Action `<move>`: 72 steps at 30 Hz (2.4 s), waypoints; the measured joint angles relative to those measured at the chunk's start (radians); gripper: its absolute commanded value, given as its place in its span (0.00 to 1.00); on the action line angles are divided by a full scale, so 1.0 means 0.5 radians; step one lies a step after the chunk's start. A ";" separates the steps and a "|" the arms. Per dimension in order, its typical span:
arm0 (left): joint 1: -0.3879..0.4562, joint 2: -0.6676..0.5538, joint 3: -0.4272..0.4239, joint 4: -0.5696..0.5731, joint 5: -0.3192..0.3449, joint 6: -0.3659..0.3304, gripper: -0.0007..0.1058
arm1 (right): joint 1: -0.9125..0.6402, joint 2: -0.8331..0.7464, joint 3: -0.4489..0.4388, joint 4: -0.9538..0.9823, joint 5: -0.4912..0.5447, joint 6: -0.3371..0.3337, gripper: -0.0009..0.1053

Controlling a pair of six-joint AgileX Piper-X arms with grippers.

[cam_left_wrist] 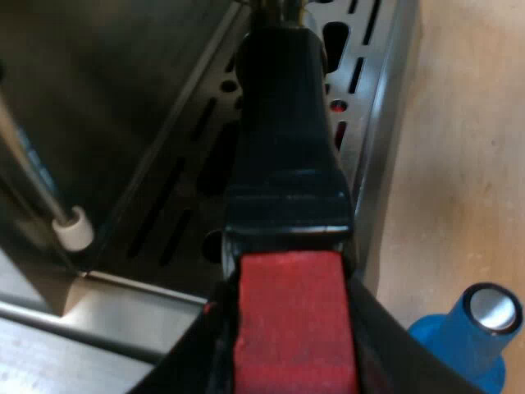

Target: Put the handle in the coffee machine

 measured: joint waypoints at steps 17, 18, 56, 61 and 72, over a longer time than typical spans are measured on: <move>-0.006 0.000 -0.006 -0.109 0.047 -0.179 0.01 | 0.000 0.000 0.000 0.000 0.000 0.000 0.86; -0.006 0.000 -0.006 -0.109 0.055 -0.187 0.01 | 0.000 0.000 0.000 0.000 0.000 0.000 0.86; -0.007 0.017 -0.146 0.244 0.052 0.235 0.01 | 0.000 0.000 0.000 0.000 0.000 0.000 0.86; -0.007 0.017 -0.146 0.244 0.034 0.247 0.01 | 0.000 0.000 0.000 0.000 0.000 0.000 0.86; -0.007 0.017 -0.110 0.110 -0.011 0.172 0.01 | 0.000 0.000 0.000 0.000 0.000 0.000 0.86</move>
